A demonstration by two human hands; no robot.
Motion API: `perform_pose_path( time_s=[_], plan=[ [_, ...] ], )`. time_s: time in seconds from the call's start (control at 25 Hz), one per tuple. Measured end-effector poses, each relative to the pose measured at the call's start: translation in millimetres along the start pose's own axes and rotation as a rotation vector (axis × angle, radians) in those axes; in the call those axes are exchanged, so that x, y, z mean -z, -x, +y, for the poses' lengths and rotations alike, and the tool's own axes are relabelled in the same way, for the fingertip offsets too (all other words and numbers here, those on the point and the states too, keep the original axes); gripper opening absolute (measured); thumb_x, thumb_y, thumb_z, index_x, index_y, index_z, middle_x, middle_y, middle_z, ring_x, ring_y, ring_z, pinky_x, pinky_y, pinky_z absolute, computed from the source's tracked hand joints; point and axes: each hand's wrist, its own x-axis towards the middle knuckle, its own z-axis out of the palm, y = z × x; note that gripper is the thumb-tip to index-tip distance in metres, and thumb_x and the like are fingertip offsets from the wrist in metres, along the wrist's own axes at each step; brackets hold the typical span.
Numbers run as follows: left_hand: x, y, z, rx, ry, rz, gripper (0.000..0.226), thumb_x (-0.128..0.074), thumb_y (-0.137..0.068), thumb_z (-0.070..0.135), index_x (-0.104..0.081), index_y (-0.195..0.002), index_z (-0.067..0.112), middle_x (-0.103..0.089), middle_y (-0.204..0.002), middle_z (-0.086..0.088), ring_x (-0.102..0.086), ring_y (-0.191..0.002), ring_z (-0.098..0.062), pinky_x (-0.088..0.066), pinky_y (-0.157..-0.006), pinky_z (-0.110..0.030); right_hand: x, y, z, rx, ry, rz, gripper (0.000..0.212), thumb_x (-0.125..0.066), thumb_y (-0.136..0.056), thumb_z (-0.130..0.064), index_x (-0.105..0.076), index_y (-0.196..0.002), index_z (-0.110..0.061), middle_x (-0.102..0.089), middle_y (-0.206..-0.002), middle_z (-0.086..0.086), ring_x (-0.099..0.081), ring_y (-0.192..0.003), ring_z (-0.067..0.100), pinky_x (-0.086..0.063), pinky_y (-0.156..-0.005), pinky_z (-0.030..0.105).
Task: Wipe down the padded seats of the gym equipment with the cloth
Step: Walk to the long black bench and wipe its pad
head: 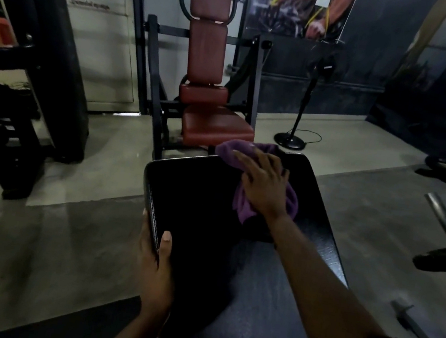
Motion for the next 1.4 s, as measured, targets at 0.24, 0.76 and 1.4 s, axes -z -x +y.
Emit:
perform_pose_path(
  time_s=[0.24, 0.76, 1.4],
  plan=[
    [-2.8, -0.8, 4.9, -0.012, -0.102, 0.035, 0.061, -0.027, -0.075, 0.071, -0.023, -0.134, 0.057, -0.038, -0.149, -0.006, -0.042, -0.133, -0.027, -0.035, -0.109, -0.052, 5.8, 14.2, 74.6, -0.484, -0.067, 0.100, 0.049, -0.042, -0.086, -0.030, -0.046, -0.134, -0.033, -0.040, -0.146, 0.004, -0.033, -0.130, 0.036, -0.032, -0.101, 0.057],
    [2.7, 0.6, 10.8, -0.047, 0.006, -0.057, 0.054, -0.034, -0.099, 0.034, -0.021, -0.148, 0.015, -0.025, -0.156, -0.008, -0.024, -0.143, -0.017, -0.017, -0.113, -0.020, -11.6, 158.9, -114.4, -0.066, -0.098, 0.095, 0.053, -0.040, -0.077, -0.035, -0.042, -0.130, -0.043, -0.044, -0.144, -0.002, -0.032, -0.123, 0.023, -0.038, -0.094, 0.060],
    [17.2, 101.9, -53.1, -1.255, -1.255, -0.949, 0.059, -0.029, -0.091, 0.053, -0.035, -0.143, 0.024, -0.042, -0.148, -0.005, -0.030, -0.142, -0.024, -0.017, -0.113, -0.048, -1.1, 329.2, -26.7, -0.901, -0.193, 0.095, 0.058, -0.024, -0.083, -0.041, -0.037, -0.139, -0.034, -0.030, -0.152, 0.002, -0.032, -0.135, 0.030, -0.029, -0.104, 0.052]
  ],
)
